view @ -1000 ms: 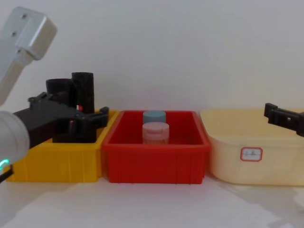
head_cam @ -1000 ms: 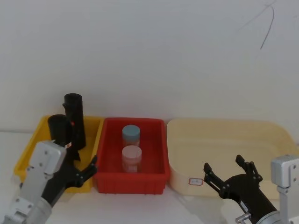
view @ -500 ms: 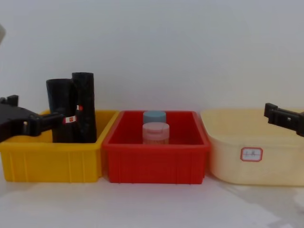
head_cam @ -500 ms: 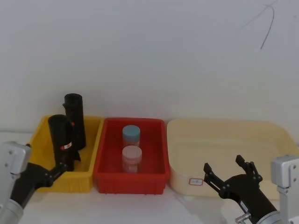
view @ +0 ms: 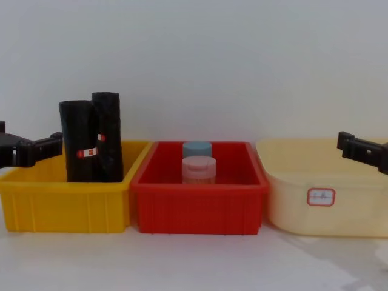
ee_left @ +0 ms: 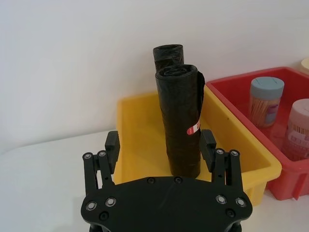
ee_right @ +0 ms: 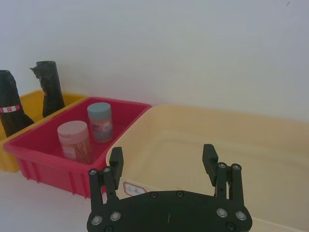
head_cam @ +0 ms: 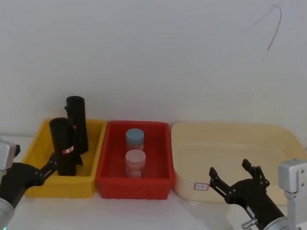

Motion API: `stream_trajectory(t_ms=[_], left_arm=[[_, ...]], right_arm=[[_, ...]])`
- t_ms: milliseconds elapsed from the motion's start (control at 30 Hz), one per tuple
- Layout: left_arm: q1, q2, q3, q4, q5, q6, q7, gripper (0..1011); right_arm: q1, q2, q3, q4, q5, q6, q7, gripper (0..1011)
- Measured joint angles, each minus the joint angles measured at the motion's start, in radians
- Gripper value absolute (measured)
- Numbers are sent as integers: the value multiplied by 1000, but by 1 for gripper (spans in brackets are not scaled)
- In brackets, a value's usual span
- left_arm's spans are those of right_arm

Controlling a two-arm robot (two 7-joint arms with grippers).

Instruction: Pick up the garbage bag with the one hand and transfer it to the other hand.

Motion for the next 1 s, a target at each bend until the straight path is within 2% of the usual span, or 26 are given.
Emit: stream_trajectory(t_ms=[400, 1000], left_arm=[[-70, -28, 1, 85, -32, -8, -69, 1002], [-172, -60, 23, 207, -35, -37, -156, 1002]], right_arm=[[0, 0, 0, 0, 0, 0, 0, 1000], [0, 0, 0, 0, 0, 0, 0, 1000]])
